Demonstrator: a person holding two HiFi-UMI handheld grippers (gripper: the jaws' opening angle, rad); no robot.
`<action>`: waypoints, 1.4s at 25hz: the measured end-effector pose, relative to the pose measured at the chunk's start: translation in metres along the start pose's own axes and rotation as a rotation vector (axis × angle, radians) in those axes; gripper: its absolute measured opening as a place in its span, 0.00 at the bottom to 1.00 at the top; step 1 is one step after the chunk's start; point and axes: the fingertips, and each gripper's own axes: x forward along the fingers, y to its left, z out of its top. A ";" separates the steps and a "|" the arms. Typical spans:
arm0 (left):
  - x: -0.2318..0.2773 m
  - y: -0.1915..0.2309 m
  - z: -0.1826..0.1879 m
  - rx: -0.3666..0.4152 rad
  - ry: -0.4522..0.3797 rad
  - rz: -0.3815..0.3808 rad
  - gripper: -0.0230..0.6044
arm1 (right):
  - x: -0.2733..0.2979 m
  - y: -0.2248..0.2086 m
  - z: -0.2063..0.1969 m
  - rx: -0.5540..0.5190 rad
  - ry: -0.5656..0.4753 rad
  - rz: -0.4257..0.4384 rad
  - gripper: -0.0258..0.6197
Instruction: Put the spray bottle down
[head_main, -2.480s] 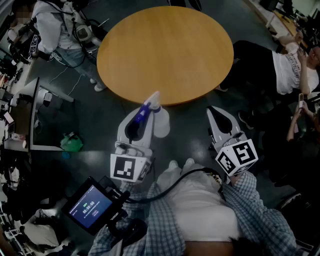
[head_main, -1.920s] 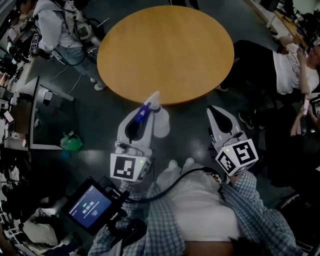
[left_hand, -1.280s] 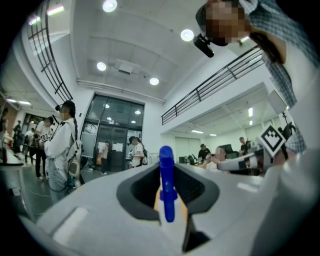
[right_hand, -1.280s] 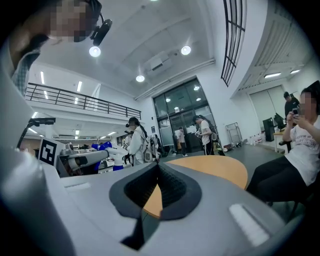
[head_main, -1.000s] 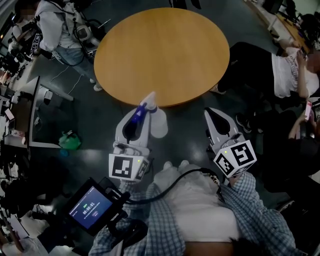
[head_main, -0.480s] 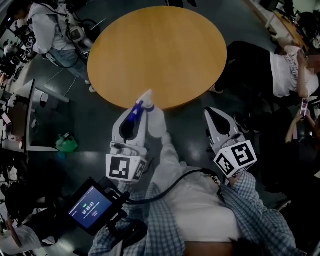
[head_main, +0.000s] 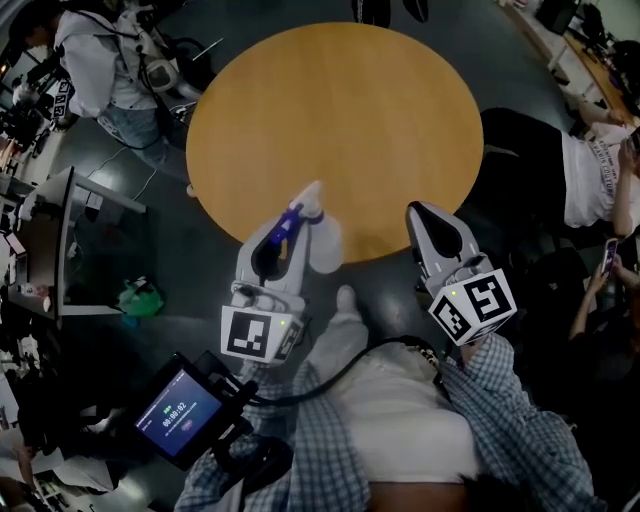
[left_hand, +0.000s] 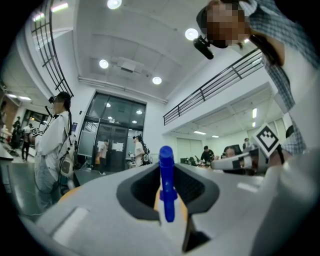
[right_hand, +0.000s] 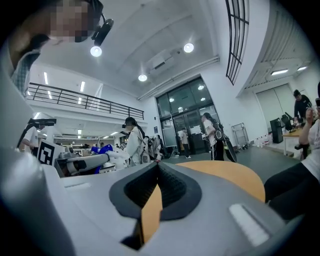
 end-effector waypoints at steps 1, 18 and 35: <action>0.003 0.003 -0.001 0.002 -0.001 -0.004 0.16 | 0.004 -0.001 -0.001 0.001 -0.001 -0.003 0.05; 0.132 0.077 -0.025 -0.032 0.043 -0.046 0.16 | 0.105 -0.075 -0.007 0.026 0.099 -0.089 0.05; 0.153 0.095 -0.063 -0.028 0.125 -0.026 0.17 | 0.135 -0.096 -0.014 0.040 0.151 -0.069 0.05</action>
